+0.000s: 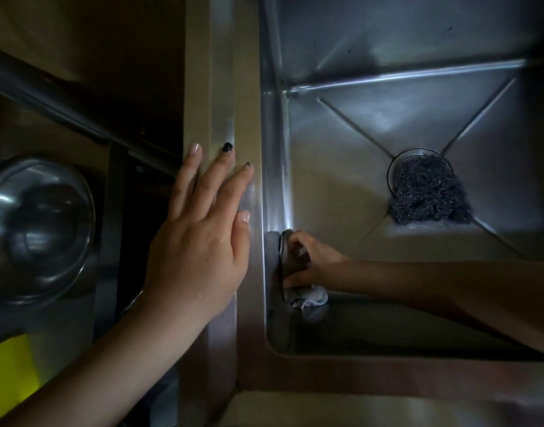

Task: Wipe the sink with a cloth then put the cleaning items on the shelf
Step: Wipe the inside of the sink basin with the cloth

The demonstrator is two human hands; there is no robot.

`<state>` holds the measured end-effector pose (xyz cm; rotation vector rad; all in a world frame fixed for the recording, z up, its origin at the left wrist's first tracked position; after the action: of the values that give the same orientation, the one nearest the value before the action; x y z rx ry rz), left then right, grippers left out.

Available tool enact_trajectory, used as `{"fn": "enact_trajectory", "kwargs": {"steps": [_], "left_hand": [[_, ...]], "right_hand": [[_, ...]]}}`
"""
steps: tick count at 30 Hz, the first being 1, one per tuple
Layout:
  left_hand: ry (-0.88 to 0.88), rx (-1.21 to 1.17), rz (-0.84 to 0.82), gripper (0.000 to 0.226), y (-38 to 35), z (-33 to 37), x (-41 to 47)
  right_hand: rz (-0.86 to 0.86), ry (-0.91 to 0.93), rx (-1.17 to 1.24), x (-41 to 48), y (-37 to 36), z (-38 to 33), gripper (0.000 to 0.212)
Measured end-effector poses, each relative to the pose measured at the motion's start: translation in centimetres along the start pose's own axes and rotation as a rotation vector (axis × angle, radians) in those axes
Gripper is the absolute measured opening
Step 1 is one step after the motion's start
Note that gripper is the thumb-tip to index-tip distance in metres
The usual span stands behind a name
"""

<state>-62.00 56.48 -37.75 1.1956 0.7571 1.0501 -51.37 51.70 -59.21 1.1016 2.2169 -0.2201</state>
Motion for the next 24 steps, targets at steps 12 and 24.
{"fn": "enact_trajectory", "kwargs": {"steps": [12,24], "left_hand": [[0.014,-0.055,0.018,0.047,0.2,-0.1,-0.1],[0.082,-0.417,-0.001,0.019,0.7,-1.4,0.4]], "right_hand": [[0.011,0.050,0.206,-6.6,0.7,-7.3,0.049],[0.355,0.045,0.231,-11.2,2.4,-10.7,0.044]]}}
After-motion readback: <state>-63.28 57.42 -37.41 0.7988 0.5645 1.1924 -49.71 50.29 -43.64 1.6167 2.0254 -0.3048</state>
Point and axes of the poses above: each hand's wrist, its own x-axis towards the middle knuckle, its own y-axis out of the back of the hand, z = x × y, the point moved 8 cm from there along x, towards the middle knuckle, and after that the axes turned 2 degrees about -y, right-handed, at the moved point
